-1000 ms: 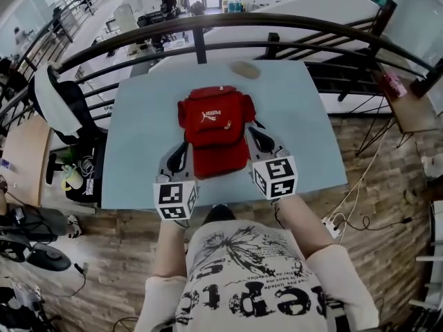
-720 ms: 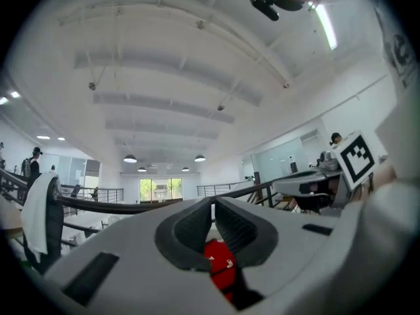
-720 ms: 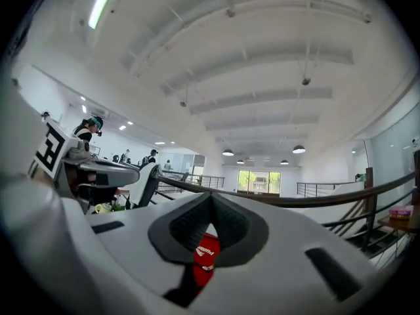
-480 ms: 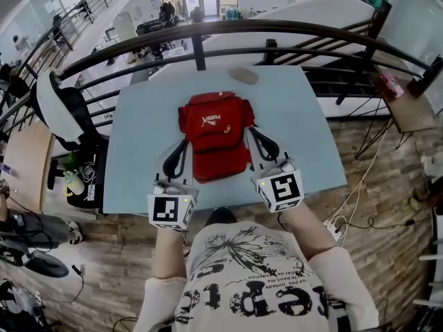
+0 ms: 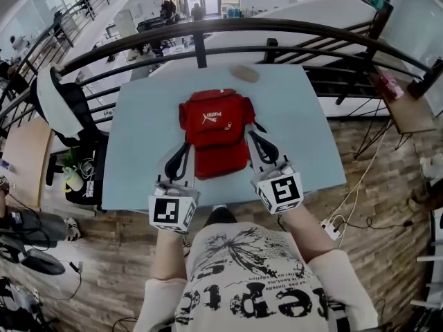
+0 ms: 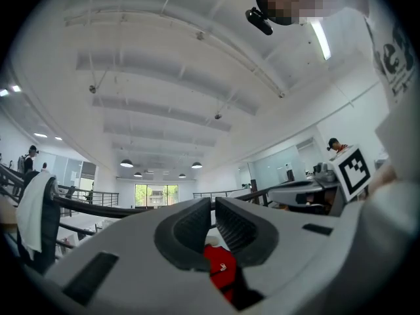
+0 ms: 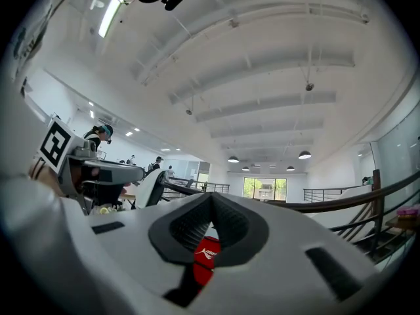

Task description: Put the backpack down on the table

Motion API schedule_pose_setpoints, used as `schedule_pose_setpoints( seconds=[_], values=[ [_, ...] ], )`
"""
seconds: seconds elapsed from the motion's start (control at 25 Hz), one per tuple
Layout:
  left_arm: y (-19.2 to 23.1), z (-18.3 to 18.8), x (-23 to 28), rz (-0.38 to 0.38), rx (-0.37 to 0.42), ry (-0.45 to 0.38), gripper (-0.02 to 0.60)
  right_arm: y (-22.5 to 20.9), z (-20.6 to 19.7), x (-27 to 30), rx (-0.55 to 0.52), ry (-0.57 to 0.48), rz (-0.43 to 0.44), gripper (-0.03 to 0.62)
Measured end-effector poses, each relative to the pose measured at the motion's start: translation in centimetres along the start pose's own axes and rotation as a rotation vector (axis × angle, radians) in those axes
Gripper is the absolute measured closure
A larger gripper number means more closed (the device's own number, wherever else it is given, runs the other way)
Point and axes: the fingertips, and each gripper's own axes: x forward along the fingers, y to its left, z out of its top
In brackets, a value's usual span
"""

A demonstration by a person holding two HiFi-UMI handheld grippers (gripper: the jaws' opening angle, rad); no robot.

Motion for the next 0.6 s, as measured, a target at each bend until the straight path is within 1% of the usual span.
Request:
schedule_pose_setpoints(
  seconds=[0.16,0.36,0.6],
  values=[
    [0.08,-0.94,-0.16,0.002,-0.011,0.015,0.558,0.54,-0.11,-0.26,-0.002,-0.004,0.016,0.603],
    [0.2,-1.3,-0.11,0.01,-0.001,0.029,0.558,1.0,-0.09,-0.31,-0.004,-0.015,0.035,0.604],
    [-0.2,-0.9,0.14,-0.007,-0.02,0.029,0.558,0.97,-0.31,-0.11,-0.01,-0.009,0.041,0.605]
  ],
)
